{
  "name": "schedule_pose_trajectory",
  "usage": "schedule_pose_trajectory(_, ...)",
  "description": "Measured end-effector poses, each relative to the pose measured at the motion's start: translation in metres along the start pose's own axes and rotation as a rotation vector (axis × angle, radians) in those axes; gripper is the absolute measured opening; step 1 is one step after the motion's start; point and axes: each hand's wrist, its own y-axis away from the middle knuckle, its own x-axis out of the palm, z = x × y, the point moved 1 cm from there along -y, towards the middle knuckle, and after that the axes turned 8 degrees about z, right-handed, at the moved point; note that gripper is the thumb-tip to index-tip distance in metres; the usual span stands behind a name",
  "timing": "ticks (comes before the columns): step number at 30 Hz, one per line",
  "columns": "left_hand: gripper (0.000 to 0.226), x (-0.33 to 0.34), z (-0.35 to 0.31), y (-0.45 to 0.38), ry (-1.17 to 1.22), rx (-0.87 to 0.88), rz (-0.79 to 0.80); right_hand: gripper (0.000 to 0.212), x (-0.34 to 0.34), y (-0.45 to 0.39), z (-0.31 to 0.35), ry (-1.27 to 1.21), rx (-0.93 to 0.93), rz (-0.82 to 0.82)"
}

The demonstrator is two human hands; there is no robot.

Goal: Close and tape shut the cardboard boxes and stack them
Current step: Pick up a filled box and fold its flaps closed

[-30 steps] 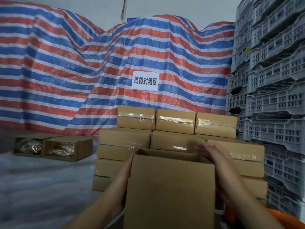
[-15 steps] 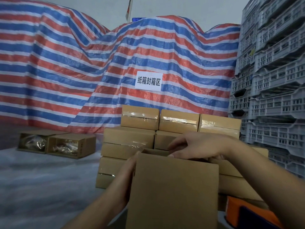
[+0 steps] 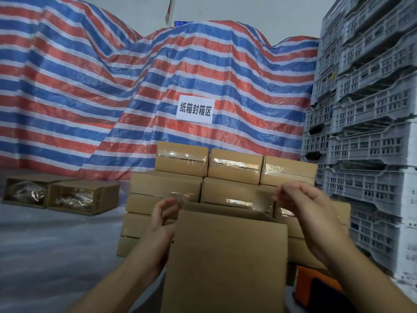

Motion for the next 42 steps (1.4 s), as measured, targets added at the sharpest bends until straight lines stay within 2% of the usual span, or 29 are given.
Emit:
schedule_pose_trajectory(4, 0.027, 0.003, -0.001, 0.004, -0.084, -0.039, 0.074, 0.036, 0.005, 0.031, -0.043, -0.068, 0.243, -0.027)
schedule_pose_trajectory(6, 0.029, 0.004, 0.0, 0.005, -0.122, -0.072, 0.136, 0.046, 0.014, 0.038, -0.056, -0.137, 0.356, -0.021)
schedule_pose_trajectory(9, 0.024, 0.006, 0.0, 0.006, -0.115, -0.095, 0.174, 0.046, 0.023, 0.041, -0.064, 0.003, 0.316, 0.064)
schedule_pose_trajectory(10, 0.019, 0.007, 0.0, 0.006, -0.122, -0.096, 0.184, 0.055, 0.023, 0.041, -0.066, 0.036, 0.319, 0.085)
schedule_pose_trajectory(12, 0.017, 0.008, 0.001, 0.007, -0.13, -0.1, 0.19, 0.067, 0.023, 0.044, -0.073, -0.036, 0.408, 0.125)
schedule_pose_trajectory(16, 0.018, 0.006, 0.001, 0.009, -0.14, -0.091, 0.178, 0.051, 0.022, 0.046, -0.075, -0.097, 0.497, 0.167)
schedule_pose_trajectory(18, 0.016, 0.006, 0.0, 0.01, -0.131, -0.083, 0.168, 0.056, 0.021, 0.046, -0.078, -0.1, 0.513, 0.188)
schedule_pose_trajectory(20, 0.016, 0.005, -0.001, 0.01, -0.134, -0.071, 0.16, 0.071, 0.021, 0.045, -0.08, -0.1, 0.498, 0.172)
schedule_pose_trajectory(22, 0.019, 0.004, -0.001, 0.011, -0.175, -0.054, 0.159, 0.075, 0.021, 0.044, -0.083, -0.136, 0.502, 0.14)
schedule_pose_trajectory(24, 0.023, 0.004, 0.001, 0.01, -0.255, -0.035, 0.142, 0.07, 0.022, 0.045, -0.082, -0.141, 0.483, 0.183)
schedule_pose_trajectory(27, 0.042, 0.004, 0.001, 0.007, -0.346, -0.034, 0.085, 0.07, 0.022, 0.047, -0.08, -0.148, 0.457, 0.238)
schedule_pose_trajectory(30, 0.072, 0.001, -0.005, 0.007, -0.273, -0.095, 0.198, 0.057, 0.023, 0.047, -0.075, -0.144, 0.433, 0.218)
schedule_pose_trajectory(32, 0.082, -0.004, -0.007, 0.007, -0.256, -0.099, 0.249, 0.064, 0.023, 0.047, -0.074, -0.117, 0.42, 0.217)
schedule_pose_trajectory(35, 0.052, -0.004, -0.004, 0.009, -0.236, -0.074, 0.189, 0.074, 0.023, 0.049, -0.074, -0.094, 0.414, 0.236)
schedule_pose_trajectory(38, 0.034, 0.0, -0.004, 0.011, -0.271, -0.091, 0.23, 0.084, 0.023, 0.049, -0.072, -0.078, 0.417, 0.244)
schedule_pose_trajectory(40, 0.029, 0.002, -0.007, 0.013, -0.308, -0.092, 0.251, 0.073, 0.023, 0.049, -0.07, -0.09, 0.402, 0.243)
schedule_pose_trajectory(42, 0.034, 0.004, -0.008, 0.015, -0.327, -0.094, 0.223, 0.046, 0.022, 0.049, -0.067, -0.127, 0.388, 0.252)
